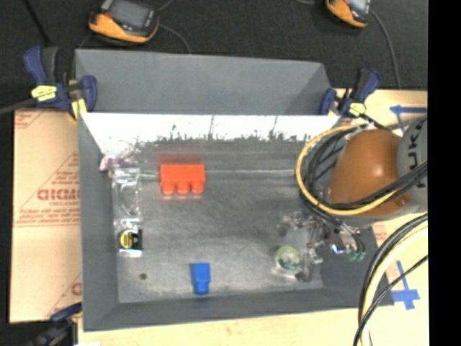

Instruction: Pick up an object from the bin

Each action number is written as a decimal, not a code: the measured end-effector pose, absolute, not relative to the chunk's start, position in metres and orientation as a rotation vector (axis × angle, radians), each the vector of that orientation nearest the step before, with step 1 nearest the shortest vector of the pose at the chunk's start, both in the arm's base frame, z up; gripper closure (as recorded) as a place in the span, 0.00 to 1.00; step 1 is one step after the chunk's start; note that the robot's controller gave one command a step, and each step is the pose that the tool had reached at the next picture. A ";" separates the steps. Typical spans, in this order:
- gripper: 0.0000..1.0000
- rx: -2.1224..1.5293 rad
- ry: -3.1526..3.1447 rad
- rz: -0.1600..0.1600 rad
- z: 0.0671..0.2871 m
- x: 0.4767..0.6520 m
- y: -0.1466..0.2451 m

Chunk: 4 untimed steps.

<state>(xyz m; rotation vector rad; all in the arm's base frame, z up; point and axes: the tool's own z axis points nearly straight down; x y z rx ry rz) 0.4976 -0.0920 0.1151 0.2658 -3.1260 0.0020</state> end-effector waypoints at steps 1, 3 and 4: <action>0.00 0.238 -3.135 0.000 0.068 0.489 -0.102; 1.00 0.252 -3.138 0.004 0.071 0.490 -0.102; 1.00 0.304 -3.138 0.007 0.257 0.486 -0.116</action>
Offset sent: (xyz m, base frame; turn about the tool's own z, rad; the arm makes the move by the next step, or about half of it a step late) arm -0.0091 -0.0095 -0.0451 0.0156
